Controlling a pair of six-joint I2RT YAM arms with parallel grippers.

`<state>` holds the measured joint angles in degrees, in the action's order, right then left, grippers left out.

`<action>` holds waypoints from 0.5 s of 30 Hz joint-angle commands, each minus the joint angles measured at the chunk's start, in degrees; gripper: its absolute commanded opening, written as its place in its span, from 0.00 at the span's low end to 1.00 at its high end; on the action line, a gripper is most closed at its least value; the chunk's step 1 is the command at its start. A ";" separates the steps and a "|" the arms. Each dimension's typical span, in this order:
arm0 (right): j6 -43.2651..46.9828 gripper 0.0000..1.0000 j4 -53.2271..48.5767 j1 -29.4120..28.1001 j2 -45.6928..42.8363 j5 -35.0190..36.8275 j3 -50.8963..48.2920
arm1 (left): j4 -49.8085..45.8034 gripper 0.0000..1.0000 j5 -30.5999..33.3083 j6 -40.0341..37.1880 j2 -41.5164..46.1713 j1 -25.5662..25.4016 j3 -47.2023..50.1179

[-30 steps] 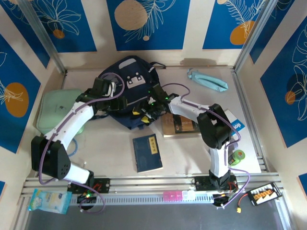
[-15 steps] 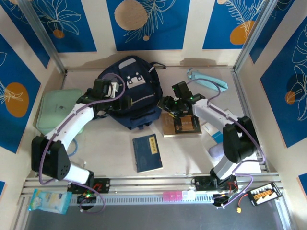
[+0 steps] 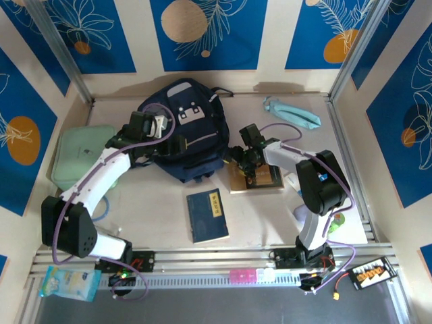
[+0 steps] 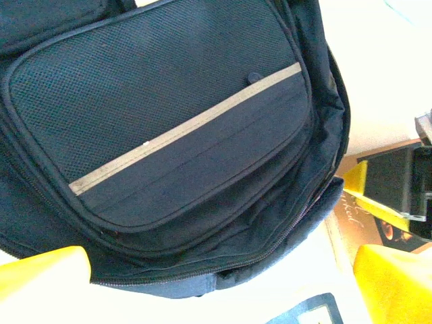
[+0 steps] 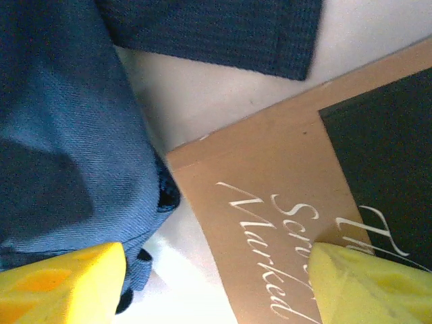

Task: Pack the student bag
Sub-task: Adjust the book at the middle-right of the table.

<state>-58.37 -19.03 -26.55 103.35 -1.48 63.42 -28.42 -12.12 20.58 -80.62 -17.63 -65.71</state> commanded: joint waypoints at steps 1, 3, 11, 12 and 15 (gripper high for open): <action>-1.75 0.74 -2.30 -1.63 -0.92 -1.77 -3.94 | 2.66 1.00 -2.55 0.07 1.35 0.14 -0.12; -2.33 0.74 -2.76 -2.51 -2.23 -2.03 -6.68 | 3.25 1.00 -2.82 0.28 1.03 -0.04 -0.63; -1.65 0.72 -10.79 -5.63 -12.68 0.07 -15.04 | 4.78 1.00 -3.96 1.09 -1.94 -3.75 -2.96; -1.25 0.71 -12.63 -5.31 -14.89 1.20 -15.61 | 5.18 1.00 -4.05 1.42 -2.53 -4.74 -3.23; 0.36 0.70 -17.54 -3.75 -22.09 6.34 -15.98 | 6.67 1.00 -4.17 2.50 -5.09 -8.75 -4.13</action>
<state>-59.35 -26.65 -31.55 86.61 -0.23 48.16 -23.94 -14.76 21.63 -83.26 -23.00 -67.85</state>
